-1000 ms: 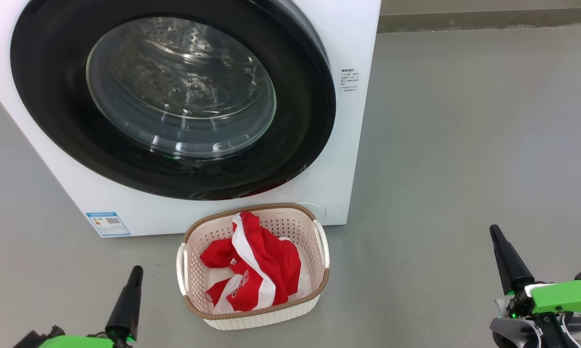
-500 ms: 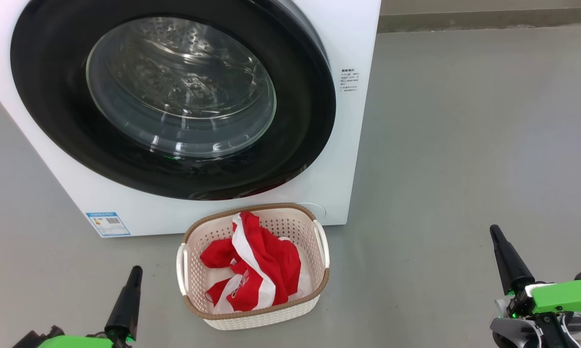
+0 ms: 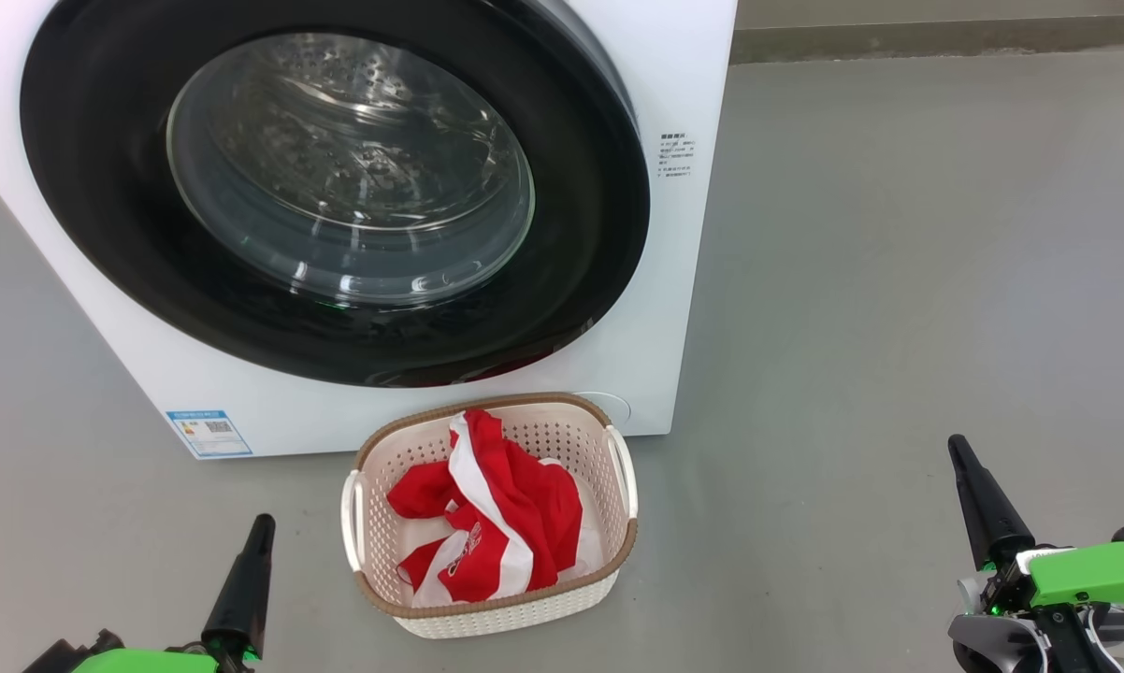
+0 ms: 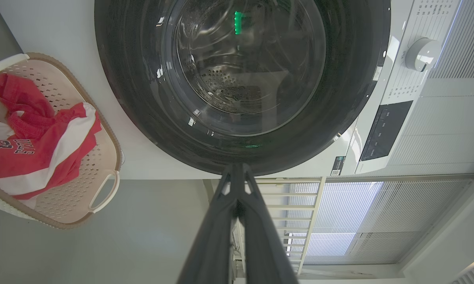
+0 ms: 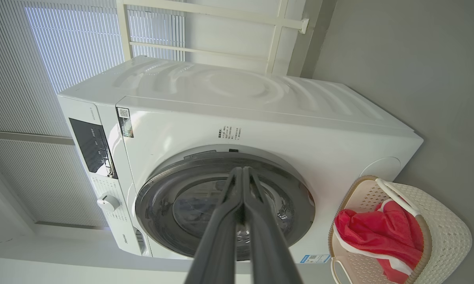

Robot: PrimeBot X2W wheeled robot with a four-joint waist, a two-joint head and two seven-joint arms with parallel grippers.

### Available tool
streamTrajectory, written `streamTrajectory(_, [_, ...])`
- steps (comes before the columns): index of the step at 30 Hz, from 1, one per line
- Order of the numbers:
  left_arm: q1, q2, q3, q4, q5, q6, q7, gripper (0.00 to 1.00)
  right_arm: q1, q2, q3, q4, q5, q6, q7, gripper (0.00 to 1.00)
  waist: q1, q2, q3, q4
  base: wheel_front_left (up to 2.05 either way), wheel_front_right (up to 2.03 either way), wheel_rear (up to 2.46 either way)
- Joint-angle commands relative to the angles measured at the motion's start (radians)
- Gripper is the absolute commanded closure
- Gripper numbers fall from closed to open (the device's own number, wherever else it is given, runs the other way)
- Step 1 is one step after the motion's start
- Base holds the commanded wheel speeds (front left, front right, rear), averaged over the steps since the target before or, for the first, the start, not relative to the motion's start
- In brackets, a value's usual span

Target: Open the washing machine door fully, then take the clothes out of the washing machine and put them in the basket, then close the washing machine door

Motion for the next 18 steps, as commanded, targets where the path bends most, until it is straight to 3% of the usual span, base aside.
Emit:
streamTrajectory(1, [-0.040,0.013,0.036,-0.020,0.006,-0.007,0.005,1.00,-0.042,-0.007,0.016,-0.029,-0.004,-0.001,0.007,1.00,0.0000,0.0000,0.000,0.000,0.00,0.00,0.00])
streamTrajectory(18, [-0.040,0.011,0.040,-0.020,0.009,-0.007,0.008,1.00,-0.042,-0.005,0.013,-0.029,-0.006,-0.001,0.009,1.00,0.0000,0.0000,0.000,0.000,0.00,0.00,0.00])
